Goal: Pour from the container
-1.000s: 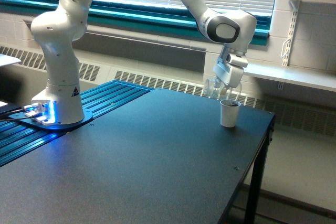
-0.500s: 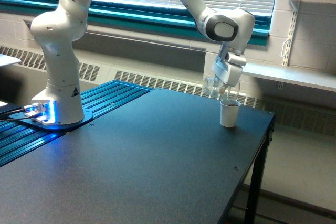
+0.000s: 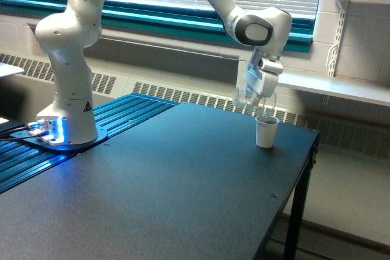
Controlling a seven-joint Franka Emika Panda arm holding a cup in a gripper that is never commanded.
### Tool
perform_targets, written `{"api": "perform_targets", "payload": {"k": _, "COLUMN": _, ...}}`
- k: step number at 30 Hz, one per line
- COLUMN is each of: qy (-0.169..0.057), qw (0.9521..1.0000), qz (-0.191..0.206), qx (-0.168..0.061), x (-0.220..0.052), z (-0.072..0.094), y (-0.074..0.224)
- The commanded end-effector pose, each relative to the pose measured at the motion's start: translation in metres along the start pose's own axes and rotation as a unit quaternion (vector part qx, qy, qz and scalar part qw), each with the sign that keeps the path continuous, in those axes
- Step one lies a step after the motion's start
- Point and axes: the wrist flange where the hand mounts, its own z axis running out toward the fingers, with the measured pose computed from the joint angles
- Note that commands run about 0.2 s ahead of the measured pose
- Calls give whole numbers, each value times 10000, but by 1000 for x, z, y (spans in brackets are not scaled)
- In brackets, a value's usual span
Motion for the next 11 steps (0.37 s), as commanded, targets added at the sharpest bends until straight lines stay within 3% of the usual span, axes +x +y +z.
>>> {"api": "perform_targets", "payload": {"k": 1, "qy": 136, "qw": 9997, "qz": 128, "qx": 129, "x": 0, "z": -12, "y": 5}}
{"api": "perform_targets", "payload": {"k": 11, "qy": 280, "qw": 9990, "qz": 215, "qx": 285, "x": -1, "z": -20, "y": 10}}
